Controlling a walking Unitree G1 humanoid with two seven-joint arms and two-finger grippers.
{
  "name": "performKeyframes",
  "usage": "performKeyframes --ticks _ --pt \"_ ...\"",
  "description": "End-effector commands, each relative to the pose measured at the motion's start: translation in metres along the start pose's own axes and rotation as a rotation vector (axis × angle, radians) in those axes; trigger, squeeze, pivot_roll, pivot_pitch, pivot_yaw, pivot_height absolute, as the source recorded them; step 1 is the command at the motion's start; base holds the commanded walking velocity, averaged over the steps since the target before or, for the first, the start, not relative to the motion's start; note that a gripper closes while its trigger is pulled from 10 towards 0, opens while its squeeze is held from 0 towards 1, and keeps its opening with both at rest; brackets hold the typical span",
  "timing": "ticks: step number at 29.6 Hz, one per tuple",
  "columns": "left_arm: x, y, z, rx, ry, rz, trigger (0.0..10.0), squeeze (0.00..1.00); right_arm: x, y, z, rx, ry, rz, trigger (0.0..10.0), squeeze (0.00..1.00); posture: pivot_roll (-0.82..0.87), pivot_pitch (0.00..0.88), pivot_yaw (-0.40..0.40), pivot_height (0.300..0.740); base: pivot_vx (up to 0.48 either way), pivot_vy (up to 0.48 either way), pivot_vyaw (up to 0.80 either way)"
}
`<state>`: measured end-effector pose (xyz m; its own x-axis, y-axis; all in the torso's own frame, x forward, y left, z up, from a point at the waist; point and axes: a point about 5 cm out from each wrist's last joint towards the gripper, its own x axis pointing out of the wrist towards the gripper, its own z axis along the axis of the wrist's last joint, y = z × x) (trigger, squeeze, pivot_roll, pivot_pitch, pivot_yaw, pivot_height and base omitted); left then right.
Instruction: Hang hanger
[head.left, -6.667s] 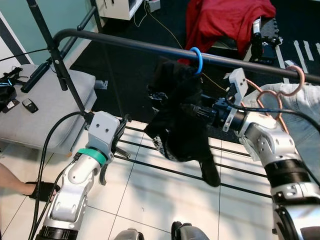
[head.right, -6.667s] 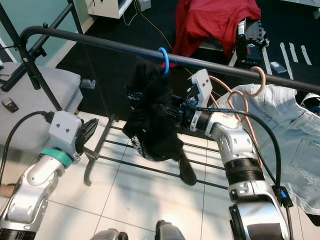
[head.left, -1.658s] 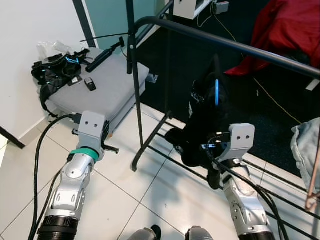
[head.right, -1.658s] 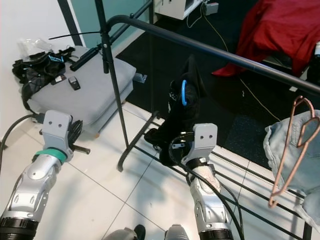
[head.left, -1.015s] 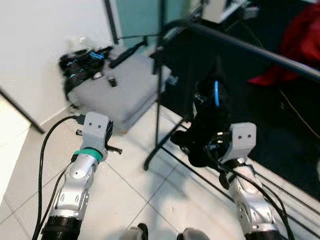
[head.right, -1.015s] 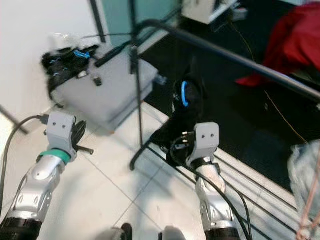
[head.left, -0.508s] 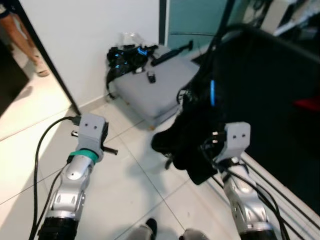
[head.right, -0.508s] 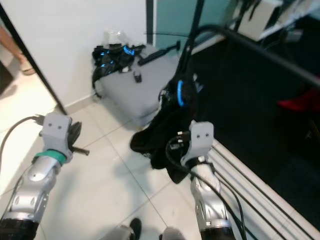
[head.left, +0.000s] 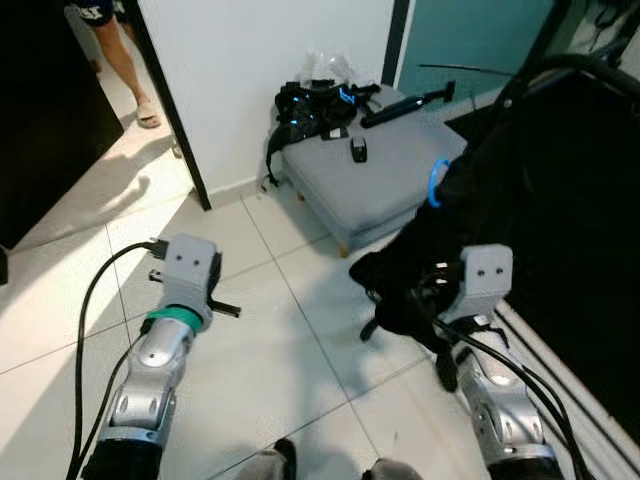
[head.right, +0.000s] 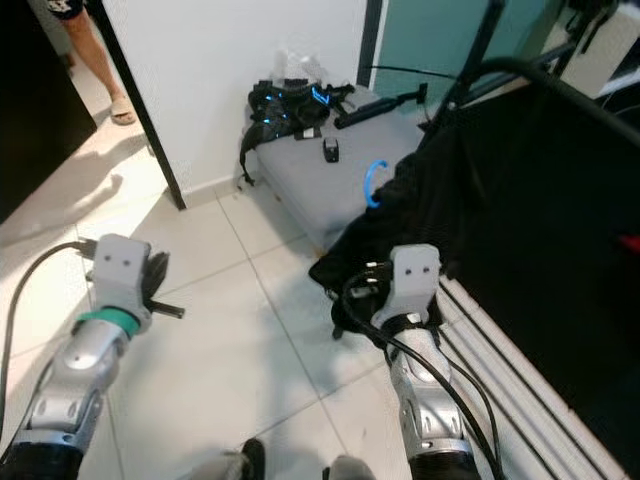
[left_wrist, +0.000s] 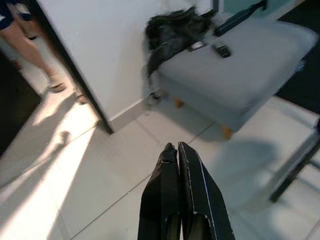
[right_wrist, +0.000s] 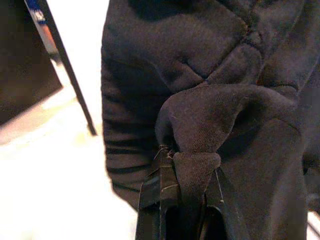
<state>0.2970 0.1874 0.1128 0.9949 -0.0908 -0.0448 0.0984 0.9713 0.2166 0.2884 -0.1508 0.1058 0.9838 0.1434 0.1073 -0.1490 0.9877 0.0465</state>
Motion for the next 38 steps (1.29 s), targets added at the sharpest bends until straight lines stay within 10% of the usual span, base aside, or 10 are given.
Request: performKeyframes --ticks 1,38 --pt "-0.003 -0.002 -0.006 0.005 0.022 -0.003 10.0 0.00 0.003 0.019 0.007 -0.029 -0.044 0.120 10.0 0.00 -0.02 0.031 0.052 0.740 0.000 0.000 0.68" --pt "-0.024 0.009 -0.024 0.010 0.080 0.118 10.0 0.00 -0.001 0.015 -0.009 0.012 0.035 0.101 10.0 0.00 0.00 0.084 0.017 0.740 0.000 0.000 0.64"
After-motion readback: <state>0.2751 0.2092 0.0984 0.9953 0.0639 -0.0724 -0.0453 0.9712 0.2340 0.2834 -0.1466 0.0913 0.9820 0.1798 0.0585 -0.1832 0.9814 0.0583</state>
